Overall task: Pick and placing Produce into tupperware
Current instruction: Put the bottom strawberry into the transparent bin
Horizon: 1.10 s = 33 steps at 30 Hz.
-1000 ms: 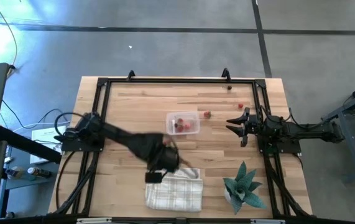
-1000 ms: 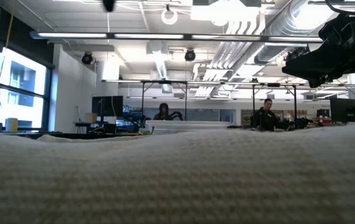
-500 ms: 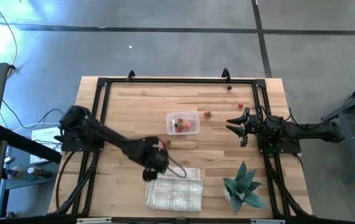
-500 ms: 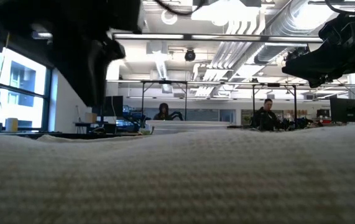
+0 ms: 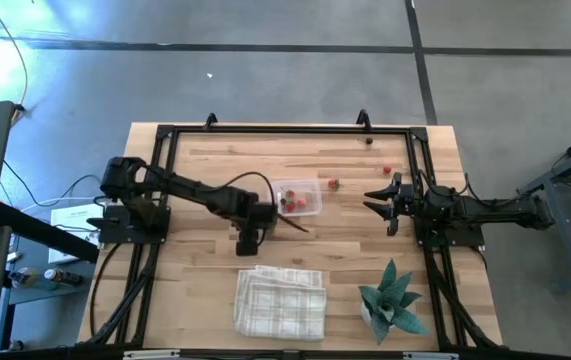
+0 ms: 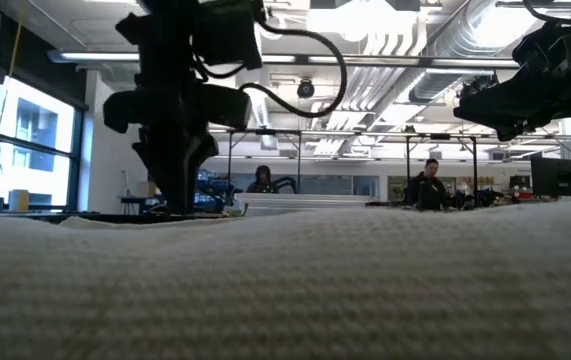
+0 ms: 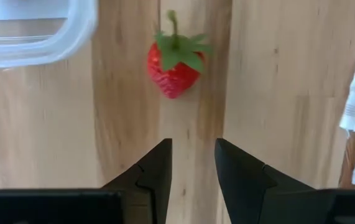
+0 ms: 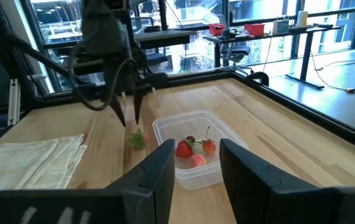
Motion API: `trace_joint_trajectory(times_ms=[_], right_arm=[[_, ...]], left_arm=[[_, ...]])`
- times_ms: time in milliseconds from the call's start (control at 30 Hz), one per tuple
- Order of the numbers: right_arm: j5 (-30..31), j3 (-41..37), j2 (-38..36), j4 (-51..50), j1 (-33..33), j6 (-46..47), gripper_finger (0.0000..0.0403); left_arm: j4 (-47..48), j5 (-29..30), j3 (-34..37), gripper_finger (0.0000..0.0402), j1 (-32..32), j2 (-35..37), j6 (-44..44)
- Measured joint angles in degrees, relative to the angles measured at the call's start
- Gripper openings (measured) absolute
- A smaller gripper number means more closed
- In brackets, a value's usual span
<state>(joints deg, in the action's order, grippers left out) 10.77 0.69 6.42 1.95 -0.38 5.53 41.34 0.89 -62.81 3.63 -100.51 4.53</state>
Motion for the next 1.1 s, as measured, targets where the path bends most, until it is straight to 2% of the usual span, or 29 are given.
trace_joint_trajectory(times_ms=[167, 300, 400, 600, 1100], right_arm=[[-0.01, 0.0, 0.0, -0.01, 0.0, 0.01, 0.0117], [0.01, 0.01, 0.0, -0.01, 0.0, 0.01, 0.0117], [-0.01, 0.02, 0.0, -0.01, 0.0, -0.01, 0.0117], [0.01, 0.01, 0.0, 0.01, 0.0, -0.01, 0.0117], [-0.01, 0.02, 0.31, -0.01, 0.0, 0.01, 0.0117]], left_arm=[[-1.37, -3.26, 0.0, 0.0111, 2.98, 0.0, -3.64], [-2.46, -3.76, 0.0, 0.0111, 2.72, 0.0, -8.56], [-2.82, -6.24, 0.0, 0.0111, 2.7, -0.02, -11.85], [-5.79, -4.14, 0.0, 0.0111, 3.33, -0.04, -12.04], [-3.19, -6.57, -0.42, 0.0111, 4.23, -5.57, -11.77]])
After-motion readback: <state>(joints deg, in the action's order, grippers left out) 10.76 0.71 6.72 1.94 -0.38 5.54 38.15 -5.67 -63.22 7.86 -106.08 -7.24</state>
